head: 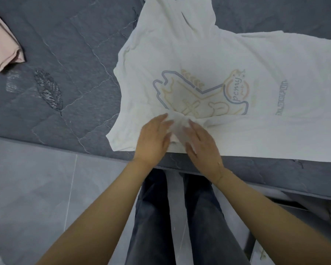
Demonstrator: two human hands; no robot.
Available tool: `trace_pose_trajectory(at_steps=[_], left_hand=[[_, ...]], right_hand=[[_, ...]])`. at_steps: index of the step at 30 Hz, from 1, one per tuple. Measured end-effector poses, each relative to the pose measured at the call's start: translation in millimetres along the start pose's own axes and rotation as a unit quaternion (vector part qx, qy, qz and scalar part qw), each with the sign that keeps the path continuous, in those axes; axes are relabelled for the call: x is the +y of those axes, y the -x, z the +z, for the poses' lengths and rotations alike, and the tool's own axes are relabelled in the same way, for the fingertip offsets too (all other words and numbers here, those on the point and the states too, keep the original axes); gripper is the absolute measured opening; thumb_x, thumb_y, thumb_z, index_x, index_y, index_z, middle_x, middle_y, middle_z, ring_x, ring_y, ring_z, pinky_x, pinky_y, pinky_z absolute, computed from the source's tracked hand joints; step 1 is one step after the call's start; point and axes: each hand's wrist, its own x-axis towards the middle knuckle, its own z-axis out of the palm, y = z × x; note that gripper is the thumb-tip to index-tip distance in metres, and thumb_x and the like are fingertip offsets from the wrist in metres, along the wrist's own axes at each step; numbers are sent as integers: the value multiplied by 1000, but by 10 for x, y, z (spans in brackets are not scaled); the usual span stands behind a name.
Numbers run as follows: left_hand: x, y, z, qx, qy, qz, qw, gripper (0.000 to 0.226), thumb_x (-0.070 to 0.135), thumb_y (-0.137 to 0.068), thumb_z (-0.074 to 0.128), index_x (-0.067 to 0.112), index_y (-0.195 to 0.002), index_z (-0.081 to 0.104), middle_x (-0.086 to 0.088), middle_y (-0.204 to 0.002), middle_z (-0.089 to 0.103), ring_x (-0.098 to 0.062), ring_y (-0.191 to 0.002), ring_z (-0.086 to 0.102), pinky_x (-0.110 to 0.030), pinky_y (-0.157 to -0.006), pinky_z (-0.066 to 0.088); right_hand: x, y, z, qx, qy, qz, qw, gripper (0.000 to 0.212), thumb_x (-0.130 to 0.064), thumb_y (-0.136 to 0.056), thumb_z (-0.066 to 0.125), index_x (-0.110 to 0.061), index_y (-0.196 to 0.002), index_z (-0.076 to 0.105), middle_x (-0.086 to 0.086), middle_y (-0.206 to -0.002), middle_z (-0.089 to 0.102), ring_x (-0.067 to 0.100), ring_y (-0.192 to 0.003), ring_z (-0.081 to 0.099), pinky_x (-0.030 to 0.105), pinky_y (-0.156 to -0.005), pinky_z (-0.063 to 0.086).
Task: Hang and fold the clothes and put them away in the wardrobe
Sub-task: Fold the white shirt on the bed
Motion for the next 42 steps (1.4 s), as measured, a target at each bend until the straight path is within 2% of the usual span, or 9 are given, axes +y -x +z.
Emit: trace_pose_trajectory(at_steps=[4, 8, 14, 19, 22, 29, 32, 36, 42], left_hand=[[-428, 85, 244, -151, -148, 20, 977, 59, 45, -104, 30, 33, -153, 0, -1, -162, -8, -20, -150, -7, -40, -120, -8], [-621, 131, 225, -172, -195, 59, 964, 64, 49, -101, 34, 36, -151, -5, -4, -161, -13, -23, -147, -15, -45, -118, -10], [-490, 99, -20, -148, -142, 112, 972, 58, 29, -89, 67, 26, -144, 47, -13, -157, 28, -33, -143, 30, -52, -115, 20], [-537, 182, -33, -49, -115, 88, 988, 35, 18, -79, 78, 14, -112, 68, -10, -113, 62, -31, -103, 60, -35, -86, 32], [-633, 269, -62, -48, -119, 67, 989, 18, 11, -87, 71, 12, -104, 69, -6, -101, 64, -30, -91, 62, -34, -82, 31], [-646, 244, -253, -115, -44, 101, 987, 17, -15, -80, 64, 1, -85, 68, -11, -85, 63, -31, -76, 59, -34, -70, 43], [-555, 249, -333, -94, -73, 83, 990, 17, 7, -82, 59, 12, -93, 71, -4, -101, 62, -27, -95, 57, -32, -84, 33], [-318, 124, -193, -15, -55, 85, 995, 35, 22, -91, 44, 12, -116, 67, -11, -126, 59, -24, -116, 50, -34, -96, 33], [-461, -68, 214, -176, -215, 15, 960, 62, 55, -100, 13, 32, -155, -2, 0, -161, -18, -20, -149, -14, -50, -120, -8]], right_hand=[[310, -60, 101, -171, 122, 23, 978, 60, -42, -105, 27, -33, -154, -5, -5, -162, -14, 13, -149, -12, 42, -120, -7], [617, -33, 7, -172, 173, 75, 967, 62, -46, -104, 21, -30, -150, -17, -8, -161, -17, 11, -149, -14, 43, -121, -6], [300, 41, -112, 52, 3, 198, 979, 46, -21, -98, 54, -1, -139, 46, 22, -143, 44, 36, -130, 44, 43, -106, 36], [163, 44, 6, 0, -293, 433, 852, 37, -39, -88, 68, -8, -106, 63, 8, -107, 63, 18, -97, 60, 29, -85, 50], [152, -14, 54, 54, -314, 418, 851, 17, -28, -94, 63, -12, -95, 59, 4, -95, 63, 16, -89, 58, 13, -74, 46], [256, -5, 10, 66, -308, 414, 854, 14, -17, -103, 44, -5, -106, 51, 16, -101, 62, 22, -90, 57, 32, -76, 51], [196, 23, 0, 78, -228, 396, 886, 17, -15, -102, 47, -1, -110, 49, 14, -98, 62, 28, -90, 60, 36, -75, 49], [32, -68, 50, 146, -46, 142, 978, 25, -8, -92, 58, -2, -116, 56, 16, -111, 56, 28, -100, 54, 41, -86, 47], [315, -159, 264, -95, 112, 62, 987, 69, -50, -102, 31, -18, -156, 2, 2, -163, -5, 16, -150, -5, 37, -122, -1]])
